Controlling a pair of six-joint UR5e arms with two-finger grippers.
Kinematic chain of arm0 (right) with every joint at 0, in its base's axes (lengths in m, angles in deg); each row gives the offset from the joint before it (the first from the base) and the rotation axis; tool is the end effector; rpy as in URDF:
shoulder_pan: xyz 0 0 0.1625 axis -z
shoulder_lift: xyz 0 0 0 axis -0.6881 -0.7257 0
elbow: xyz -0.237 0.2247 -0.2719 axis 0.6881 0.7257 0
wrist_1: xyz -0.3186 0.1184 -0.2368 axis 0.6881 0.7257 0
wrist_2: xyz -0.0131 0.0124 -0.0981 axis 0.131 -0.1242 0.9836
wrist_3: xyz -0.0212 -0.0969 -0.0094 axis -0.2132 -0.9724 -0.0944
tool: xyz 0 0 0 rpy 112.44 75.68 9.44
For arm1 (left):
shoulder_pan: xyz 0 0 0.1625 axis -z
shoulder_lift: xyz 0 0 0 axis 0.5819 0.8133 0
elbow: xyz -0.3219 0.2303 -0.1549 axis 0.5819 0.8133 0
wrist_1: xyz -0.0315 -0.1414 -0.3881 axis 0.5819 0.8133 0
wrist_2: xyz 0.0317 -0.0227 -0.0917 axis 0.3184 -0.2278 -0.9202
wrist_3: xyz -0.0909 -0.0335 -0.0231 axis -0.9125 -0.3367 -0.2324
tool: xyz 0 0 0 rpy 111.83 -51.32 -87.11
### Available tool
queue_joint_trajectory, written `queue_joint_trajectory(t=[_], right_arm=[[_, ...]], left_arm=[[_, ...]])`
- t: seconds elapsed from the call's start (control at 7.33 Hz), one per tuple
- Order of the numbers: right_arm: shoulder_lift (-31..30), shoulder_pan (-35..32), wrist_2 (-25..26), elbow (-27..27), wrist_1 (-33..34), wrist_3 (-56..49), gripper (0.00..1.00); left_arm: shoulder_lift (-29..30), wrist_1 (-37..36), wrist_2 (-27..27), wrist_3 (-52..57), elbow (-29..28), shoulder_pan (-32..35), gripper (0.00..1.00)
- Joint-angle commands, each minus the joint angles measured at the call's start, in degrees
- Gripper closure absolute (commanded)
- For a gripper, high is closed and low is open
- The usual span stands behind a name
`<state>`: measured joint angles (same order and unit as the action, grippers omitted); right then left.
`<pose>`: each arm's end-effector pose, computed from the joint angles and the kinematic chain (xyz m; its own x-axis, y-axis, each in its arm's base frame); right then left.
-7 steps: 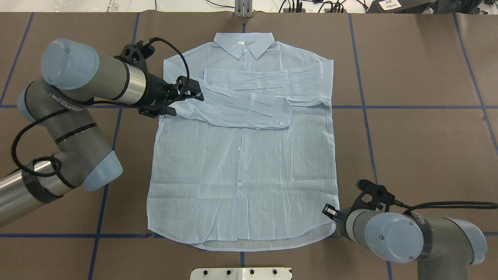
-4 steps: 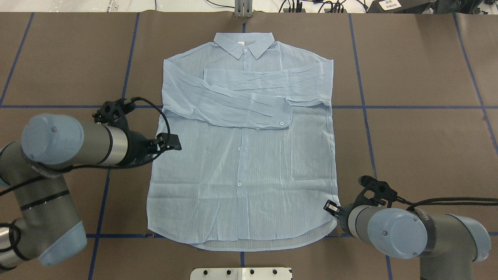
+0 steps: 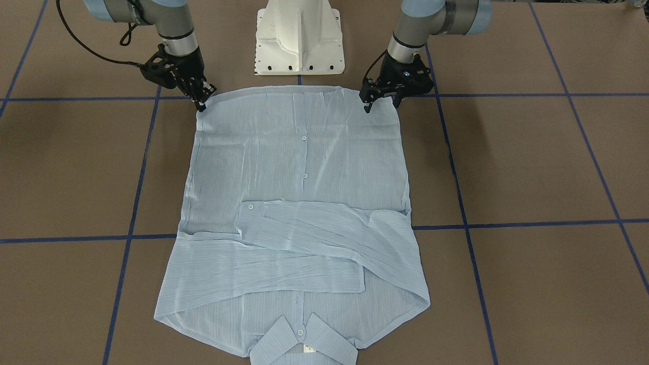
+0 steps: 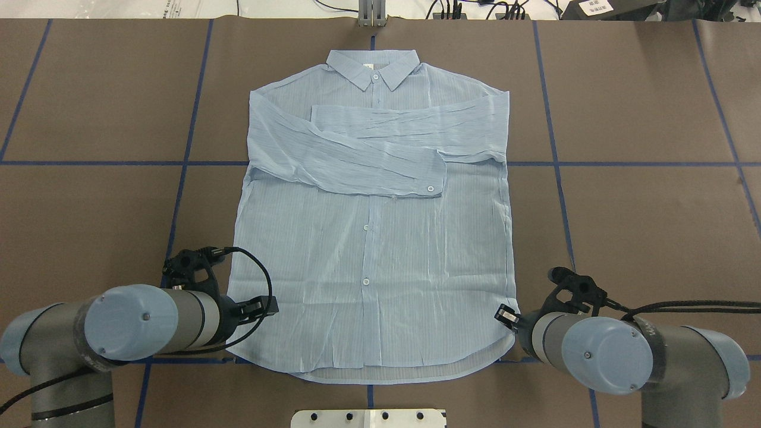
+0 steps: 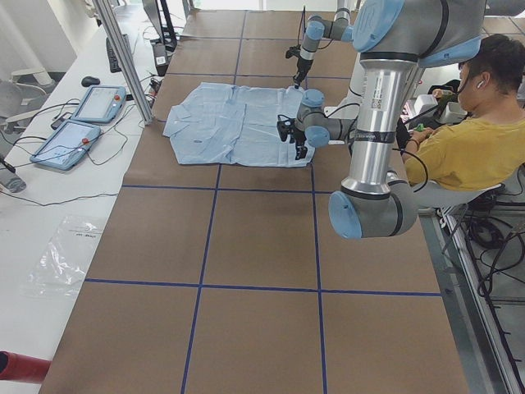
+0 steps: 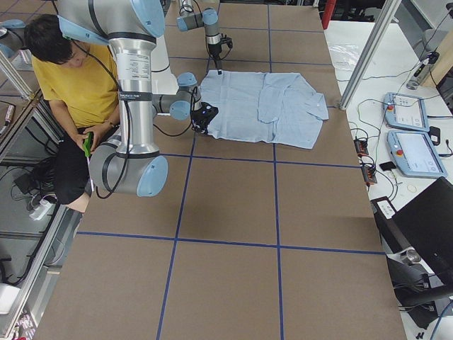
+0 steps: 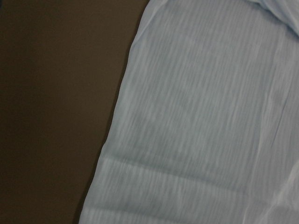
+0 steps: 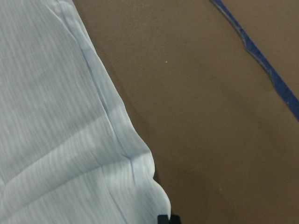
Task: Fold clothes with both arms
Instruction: 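Move both grippers to the hem corners nearest the robot and grasp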
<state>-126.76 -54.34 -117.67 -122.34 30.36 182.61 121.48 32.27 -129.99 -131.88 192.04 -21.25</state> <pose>-0.4580 -0.2305 0.3751 0.5341 0.5283 0.6600 -0.5050 0.8255 -0.2520 0.4863 -0.2555 0.3357 0.5560 -0.2747 -0.7844 0.2728 0.9518 -0.1400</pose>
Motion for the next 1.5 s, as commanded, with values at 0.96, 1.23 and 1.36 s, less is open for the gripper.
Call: queue_joint_trajectory(t=[0.96,1.23,1.36], right_arm=[[0.67,0.14,0.01,-0.08,-0.03,0.0,1.0],[0.68,0.14,0.0,-0.08,-0.03,0.0,1.0],[0.41,-0.21,0.0,-0.78,0.05,0.0,1.0]], left_arm=[[-2.1,-2.4,1.99,-2.44,1.08,-3.61,1.0],[-2.19,-2.84,1.73,-2.35,2.3,-3.44,1.0],[-2.1,-3.11,1.47,-2.53,3.44,-3.44,1.0]])
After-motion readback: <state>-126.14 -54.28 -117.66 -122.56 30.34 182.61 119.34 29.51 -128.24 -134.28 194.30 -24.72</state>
